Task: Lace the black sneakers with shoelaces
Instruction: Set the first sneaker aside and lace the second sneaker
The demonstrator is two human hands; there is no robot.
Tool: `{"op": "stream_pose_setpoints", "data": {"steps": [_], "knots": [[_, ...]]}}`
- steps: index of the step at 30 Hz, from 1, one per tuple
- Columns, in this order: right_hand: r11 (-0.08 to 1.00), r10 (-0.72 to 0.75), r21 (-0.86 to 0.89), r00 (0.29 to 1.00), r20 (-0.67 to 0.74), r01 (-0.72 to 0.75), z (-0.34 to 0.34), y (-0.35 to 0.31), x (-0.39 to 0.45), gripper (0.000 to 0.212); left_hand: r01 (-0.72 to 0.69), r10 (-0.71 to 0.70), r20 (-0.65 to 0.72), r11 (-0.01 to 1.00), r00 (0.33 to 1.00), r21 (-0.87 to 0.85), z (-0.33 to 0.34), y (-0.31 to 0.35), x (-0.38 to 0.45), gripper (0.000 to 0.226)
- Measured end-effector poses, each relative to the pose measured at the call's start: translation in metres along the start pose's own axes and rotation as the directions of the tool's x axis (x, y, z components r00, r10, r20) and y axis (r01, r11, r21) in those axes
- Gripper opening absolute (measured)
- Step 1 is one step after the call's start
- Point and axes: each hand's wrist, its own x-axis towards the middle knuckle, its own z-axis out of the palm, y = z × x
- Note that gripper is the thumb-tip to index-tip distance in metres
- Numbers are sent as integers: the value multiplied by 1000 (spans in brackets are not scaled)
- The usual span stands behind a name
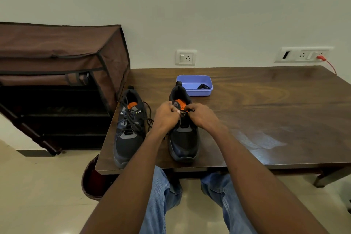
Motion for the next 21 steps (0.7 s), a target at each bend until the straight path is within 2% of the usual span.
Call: {"op": "stream_pose_setpoints", "data": {"steps": [2, 4, 7, 9, 10, 11, 13, 15, 16, 18, 20, 21], "knots": [[1000, -1, -27, 1000, 19, 2, 0, -1, 1, 36, 115, -137, -130, 980, 982, -163, -4, -2, 1, 21], [999, 3, -43, 1000, 27, -2, 1, -2, 1, 33, 203, -282, -251, 933, 926, -298, -10, 0, -1, 28], [999, 15, -51, 1000, 22, -14, 4, -1, 1, 27, 239, -402, -480, 900, 780, -366, -21, 6, -4, 21], [998, 25, -58, 999, 25, -24, 3, -1, 1, 25, 224, -473, -563, 862, 677, -455, -29, 2, 0, 21], [998, 26, -58, 999, 24, -25, 2, 0, 1, 25, 219, -470, -580, 866, 665, -450, -29, -2, 2, 26], [998, 25, -53, 999, 23, -23, 2, 0, 0, 26, 233, -428, -591, 896, 684, -379, -29, -6, 1, 34], [999, 16, -48, 1000, 24, -15, 4, -1, 1, 28, 235, -250, -599, 966, 761, -104, -25, -9, -3, 53], [998, 2, -62, 999, 40, 1, 7, -2, 3, 27, 142, -80, -516, 986, 853, 83, -17, -7, -5, 48], [997, -5, -72, 999, 50, 9, 9, -2, 3, 27, 109, -58, -437, 990, 897, 91, -13, -5, -5, 42], [996, -19, -80, 996, 86, 26, 13, -3, 5, 26, 128, -113, -241, 990, 964, 50, -5, -1, -4, 29], [996, -16, -81, 988, 153, 29, 17, -4, 4, 26, 156, -147, -85, 982, 986, 110, 0, -3, -1, 37], [996, -15, -85, 986, 166, 30, 19, -4, 3, 26, 161, -155, -51, 975, 987, 152, 1, -5, 1, 39]]}}
